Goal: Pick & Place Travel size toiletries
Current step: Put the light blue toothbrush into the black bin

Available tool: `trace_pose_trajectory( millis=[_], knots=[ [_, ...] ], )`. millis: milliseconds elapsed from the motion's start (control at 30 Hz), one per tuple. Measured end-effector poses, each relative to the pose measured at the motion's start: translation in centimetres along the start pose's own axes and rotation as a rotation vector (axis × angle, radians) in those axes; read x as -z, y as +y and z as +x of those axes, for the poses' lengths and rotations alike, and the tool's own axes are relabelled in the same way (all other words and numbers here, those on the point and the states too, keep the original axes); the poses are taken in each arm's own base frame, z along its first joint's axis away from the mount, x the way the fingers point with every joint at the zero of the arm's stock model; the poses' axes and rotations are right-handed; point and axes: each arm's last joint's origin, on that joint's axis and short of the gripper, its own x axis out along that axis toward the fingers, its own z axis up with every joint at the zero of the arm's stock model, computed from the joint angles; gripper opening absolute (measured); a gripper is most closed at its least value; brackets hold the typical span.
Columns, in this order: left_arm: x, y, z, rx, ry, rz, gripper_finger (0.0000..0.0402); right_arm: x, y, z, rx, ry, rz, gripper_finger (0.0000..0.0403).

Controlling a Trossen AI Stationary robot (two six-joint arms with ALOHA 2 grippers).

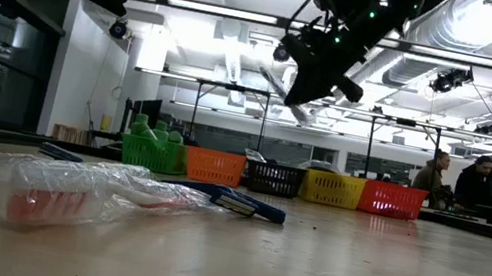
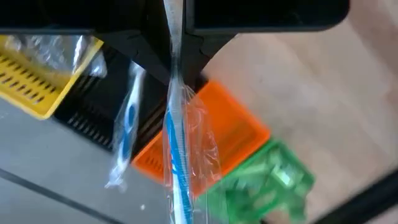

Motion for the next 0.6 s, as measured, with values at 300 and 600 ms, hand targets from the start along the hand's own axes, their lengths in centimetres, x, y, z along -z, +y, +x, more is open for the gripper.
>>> trace_pose_trajectory(
  millis=[300,600],
  knots=[
    [0.0,0.0,0.0,-0.003,-0.001,0.004,0.0171,0.3,-2.4,4.9,0.042,0.026,0.056,0.001],
    [0.1,0.0,0.0,-0.006,0.006,0.007,0.0171,0.7,-5.1,7.7,0.064,0.079,0.131,0.0031]
  ],
)
